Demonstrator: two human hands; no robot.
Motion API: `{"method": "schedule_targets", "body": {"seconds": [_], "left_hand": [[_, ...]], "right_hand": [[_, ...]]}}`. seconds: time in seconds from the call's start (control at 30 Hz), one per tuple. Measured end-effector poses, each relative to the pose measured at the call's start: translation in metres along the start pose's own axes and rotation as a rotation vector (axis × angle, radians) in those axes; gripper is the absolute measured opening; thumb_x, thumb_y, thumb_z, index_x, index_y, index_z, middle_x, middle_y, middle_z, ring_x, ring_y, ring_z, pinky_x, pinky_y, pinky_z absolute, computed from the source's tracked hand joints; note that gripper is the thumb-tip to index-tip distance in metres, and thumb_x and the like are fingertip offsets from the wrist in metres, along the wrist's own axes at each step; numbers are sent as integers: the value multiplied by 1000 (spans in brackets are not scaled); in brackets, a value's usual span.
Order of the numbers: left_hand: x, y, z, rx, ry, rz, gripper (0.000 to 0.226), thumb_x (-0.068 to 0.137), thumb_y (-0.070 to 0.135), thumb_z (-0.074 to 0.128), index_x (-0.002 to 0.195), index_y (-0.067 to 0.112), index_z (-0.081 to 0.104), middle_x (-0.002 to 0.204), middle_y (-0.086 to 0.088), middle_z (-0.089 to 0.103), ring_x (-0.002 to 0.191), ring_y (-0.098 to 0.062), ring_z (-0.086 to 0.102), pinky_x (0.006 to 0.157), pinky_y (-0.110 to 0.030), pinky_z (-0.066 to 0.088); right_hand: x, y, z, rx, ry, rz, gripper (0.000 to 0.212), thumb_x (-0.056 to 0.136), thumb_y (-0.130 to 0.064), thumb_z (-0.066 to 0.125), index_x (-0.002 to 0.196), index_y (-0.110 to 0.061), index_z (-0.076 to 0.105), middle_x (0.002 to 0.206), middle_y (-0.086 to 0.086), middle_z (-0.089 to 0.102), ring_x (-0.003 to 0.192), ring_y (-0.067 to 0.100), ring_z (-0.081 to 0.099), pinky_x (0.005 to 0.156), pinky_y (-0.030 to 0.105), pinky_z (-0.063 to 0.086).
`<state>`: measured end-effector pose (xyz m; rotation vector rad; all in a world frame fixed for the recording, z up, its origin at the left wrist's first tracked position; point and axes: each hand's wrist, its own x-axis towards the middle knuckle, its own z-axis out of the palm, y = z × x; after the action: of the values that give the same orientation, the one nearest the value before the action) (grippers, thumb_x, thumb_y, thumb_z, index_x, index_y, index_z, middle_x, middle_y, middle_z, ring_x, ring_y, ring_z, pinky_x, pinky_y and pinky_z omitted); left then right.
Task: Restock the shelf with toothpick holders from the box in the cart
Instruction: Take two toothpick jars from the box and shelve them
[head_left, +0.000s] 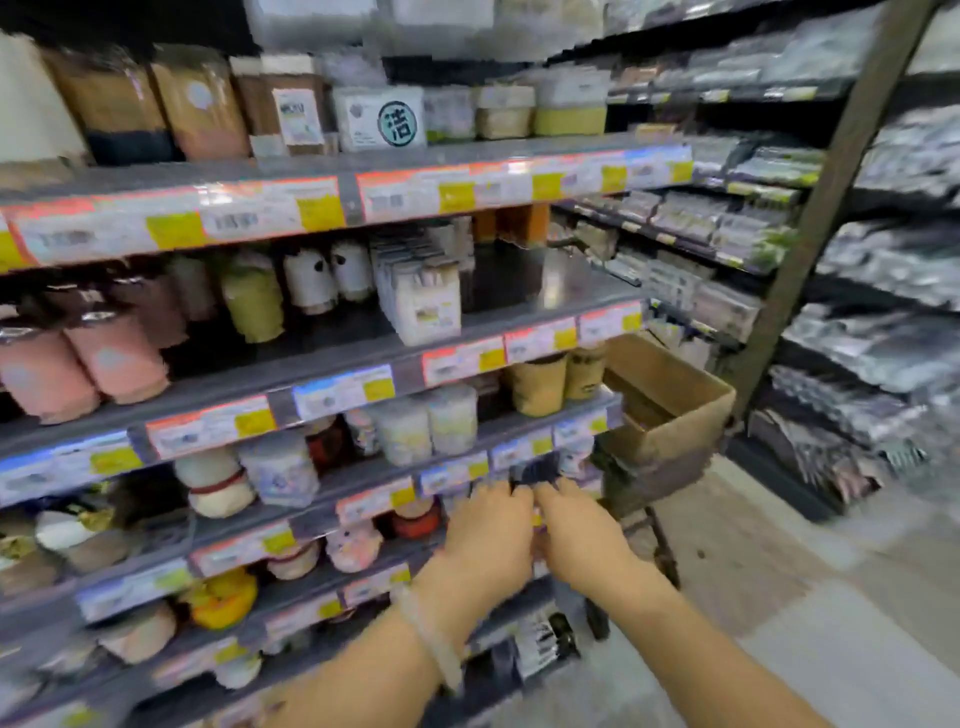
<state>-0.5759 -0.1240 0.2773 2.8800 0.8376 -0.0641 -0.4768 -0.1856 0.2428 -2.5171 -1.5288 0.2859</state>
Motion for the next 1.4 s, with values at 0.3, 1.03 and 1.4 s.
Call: {"method": "schedule_targets", "body": {"seconds": [0.3,1.03,1.4], "left_hand": [[42,140,82,20,-204,135,32,92,21,49,121,8,46,124,-14,48,118,-31,44,91,-38,38],[290,286,139,-29,-407,118,44,95,21,50,135,9,38,142,-15,37,132,-32,32,105,-42,34],[425,248,125,-118,-324,-97,42,93,25,53,132,13,43,130,-10,48,119,-30,46,92,-40,43]], "right_hand": [[-77,177,27,24,-183,278,43,94,-22,53,132,-11,39,134,12,42,121,31,45,94,37,42],[42,407,-10,113,-316,350,38,99,-25,45,134,-11,39,137,11,43,123,28,45,97,34,41],[208,462,-34,82,-274,120,37,93,-20,51,129,-14,45,129,9,48,110,27,52,87,37,48]]}}
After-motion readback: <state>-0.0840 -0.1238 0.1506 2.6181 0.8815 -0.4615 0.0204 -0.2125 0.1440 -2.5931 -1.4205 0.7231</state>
